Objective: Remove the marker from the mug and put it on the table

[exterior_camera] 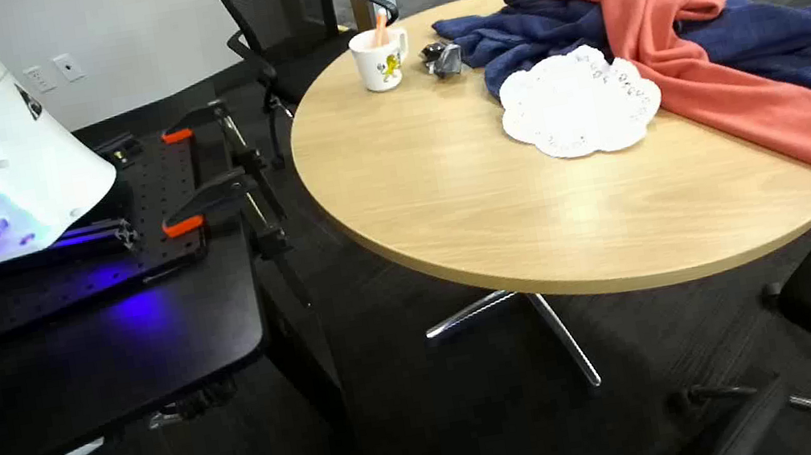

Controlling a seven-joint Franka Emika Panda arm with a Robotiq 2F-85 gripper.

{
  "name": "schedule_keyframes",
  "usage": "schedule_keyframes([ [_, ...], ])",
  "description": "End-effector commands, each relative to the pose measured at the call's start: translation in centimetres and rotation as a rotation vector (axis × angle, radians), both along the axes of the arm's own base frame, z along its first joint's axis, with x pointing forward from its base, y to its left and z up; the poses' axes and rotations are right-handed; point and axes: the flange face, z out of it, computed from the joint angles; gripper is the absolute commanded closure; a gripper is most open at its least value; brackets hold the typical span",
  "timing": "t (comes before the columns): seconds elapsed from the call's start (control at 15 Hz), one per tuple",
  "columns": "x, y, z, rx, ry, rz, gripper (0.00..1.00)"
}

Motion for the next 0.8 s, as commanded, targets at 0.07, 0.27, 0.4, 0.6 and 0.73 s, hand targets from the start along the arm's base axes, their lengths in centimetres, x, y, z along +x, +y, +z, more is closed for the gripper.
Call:
schedule_keyframes([
  [0.07, 0.0, 0.0, 0.0, 0.000, 0.001, 0.000, 0.00],
  [0.27, 0.0, 0.0, 0.0, 0.000, 0.001, 0.000, 0.00],
  [0.4, 0.0, 0.0, 0.0, 0.000, 0.001, 0.000, 0.00],
  [0.6, 0.6, 0.5, -0.5, 0.003, -0.009, 0.039, 0.00],
  [0.73, 1.0, 1.5, -1.2, 0.007, -0.018, 0.076, 0.00],
])
